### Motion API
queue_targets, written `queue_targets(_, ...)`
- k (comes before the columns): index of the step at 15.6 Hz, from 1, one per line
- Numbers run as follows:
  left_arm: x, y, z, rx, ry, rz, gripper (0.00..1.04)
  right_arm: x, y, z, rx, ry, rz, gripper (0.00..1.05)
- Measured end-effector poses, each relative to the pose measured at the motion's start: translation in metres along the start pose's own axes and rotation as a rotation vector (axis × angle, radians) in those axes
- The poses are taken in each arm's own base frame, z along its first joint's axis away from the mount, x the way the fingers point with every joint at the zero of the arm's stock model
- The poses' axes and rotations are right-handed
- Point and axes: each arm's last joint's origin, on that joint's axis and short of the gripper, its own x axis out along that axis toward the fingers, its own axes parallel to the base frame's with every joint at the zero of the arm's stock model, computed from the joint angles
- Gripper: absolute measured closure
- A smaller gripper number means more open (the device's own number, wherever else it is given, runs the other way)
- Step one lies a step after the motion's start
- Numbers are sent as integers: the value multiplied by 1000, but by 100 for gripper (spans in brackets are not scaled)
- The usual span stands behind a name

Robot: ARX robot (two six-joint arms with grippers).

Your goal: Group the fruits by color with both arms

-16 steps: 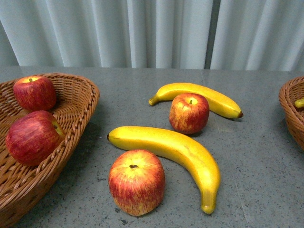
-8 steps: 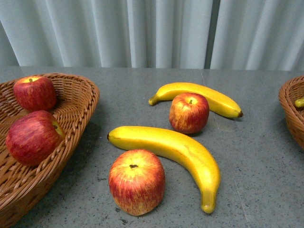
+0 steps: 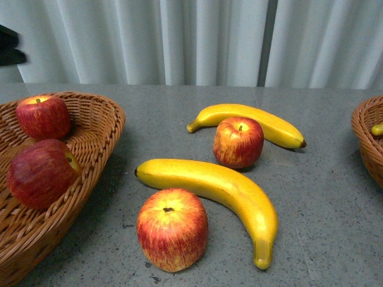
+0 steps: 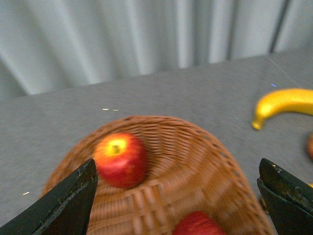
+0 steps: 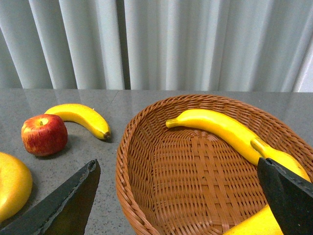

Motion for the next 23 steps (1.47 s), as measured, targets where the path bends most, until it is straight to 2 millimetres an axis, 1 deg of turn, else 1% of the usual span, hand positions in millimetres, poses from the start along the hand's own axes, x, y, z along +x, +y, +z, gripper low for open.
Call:
queue_targets(1, 15, -23, 4, 47, 26, -133, 7, 0, 0, 0, 0, 0, 0, 6)
queue_targets(2, 22, -41, 7, 85, 34, -207, 7, 0, 0, 0, 0, 0, 0, 6)
queue_targets(3, 25, -56, 7, 105, 49, -272, 7, 0, 0, 0, 0, 0, 0, 6)
queue_targets(5, 29, -82, -2, 142, 95, -355, 7, 0, 0, 0, 0, 0, 0, 6)
queue_targets(6, 29, -90, -5, 153, 110, -369, 7, 0, 0, 0, 0, 0, 0, 6)
queue_targets(7, 28, -99, -10, 156, 132, -392, 7, 0, 0, 0, 0, 0, 0, 6)
queue_targets(8, 25, -111, -20, 166, 159, -422, 7, 0, 0, 0, 0, 0, 0, 6)
queue_targets(9, 24, -116, -30, 174, 194, -448, 7, 0, 0, 0, 0, 0, 0, 6)
queue_targets(11, 25, -119, -41, 175, 245, -446, 7, 0, 0, 0, 0, 0, 0, 6)
queue_targets(14, 25, -122, -46, 158, 262, -439, 7, 0, 0, 0, 0, 0, 0, 6)
queue_targets(17, 23, -130, -56, 167, 299, -470, 7, 0, 0, 0, 0, 0, 0, 6)
queue_targets(23, 22, -129, -71, 177, 355, -454, 7, 0, 0, 0, 0, 0, 0, 6)
